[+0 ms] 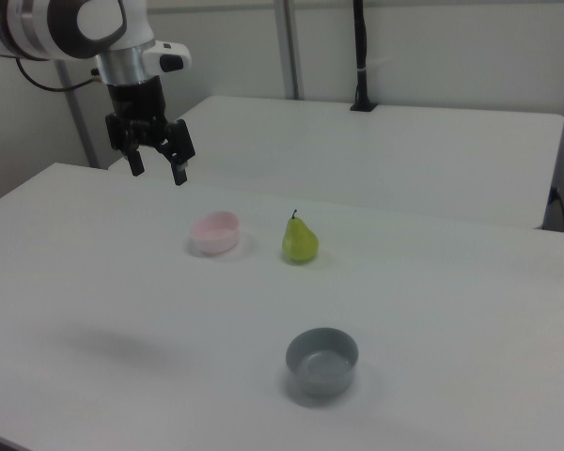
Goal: Pick up a pear from the bowl
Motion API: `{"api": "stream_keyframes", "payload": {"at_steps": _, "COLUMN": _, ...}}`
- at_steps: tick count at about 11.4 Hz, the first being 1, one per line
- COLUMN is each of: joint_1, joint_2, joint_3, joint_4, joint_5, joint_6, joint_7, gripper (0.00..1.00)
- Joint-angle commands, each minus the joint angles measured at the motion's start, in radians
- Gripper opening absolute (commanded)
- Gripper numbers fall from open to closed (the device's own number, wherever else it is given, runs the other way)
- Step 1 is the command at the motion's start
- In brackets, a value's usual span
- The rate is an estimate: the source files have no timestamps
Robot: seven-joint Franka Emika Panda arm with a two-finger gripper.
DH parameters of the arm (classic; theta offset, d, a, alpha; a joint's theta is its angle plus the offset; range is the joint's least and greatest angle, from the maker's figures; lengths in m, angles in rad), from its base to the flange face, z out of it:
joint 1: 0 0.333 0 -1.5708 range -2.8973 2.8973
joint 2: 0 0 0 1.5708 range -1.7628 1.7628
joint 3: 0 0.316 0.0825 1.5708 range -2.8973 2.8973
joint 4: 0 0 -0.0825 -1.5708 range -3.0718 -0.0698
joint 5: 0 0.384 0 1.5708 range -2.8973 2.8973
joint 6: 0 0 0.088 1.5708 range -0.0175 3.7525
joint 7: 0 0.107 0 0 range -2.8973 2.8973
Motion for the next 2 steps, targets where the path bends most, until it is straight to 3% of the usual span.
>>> {"api": "stream_keyframes", "payload": {"at_steps": 1, "joint_1": 0.000, "joint_2": -0.024, "joint_3": -0.007, "joint_4": -0.025, "joint_5": 0.022, "joint_6": -0.004, "joint_7": -0.022, "gripper": 1.00}}
{"api": "stream_keyframes", "payload": {"at_steps": 2, "joint_1": 0.000, "joint_2": -0.024, "joint_3": -0.007, "joint_4": -0.025, "joint_5": 0.022, "joint_6": -0.004, "joint_7": -0.024, "gripper": 1.00}}
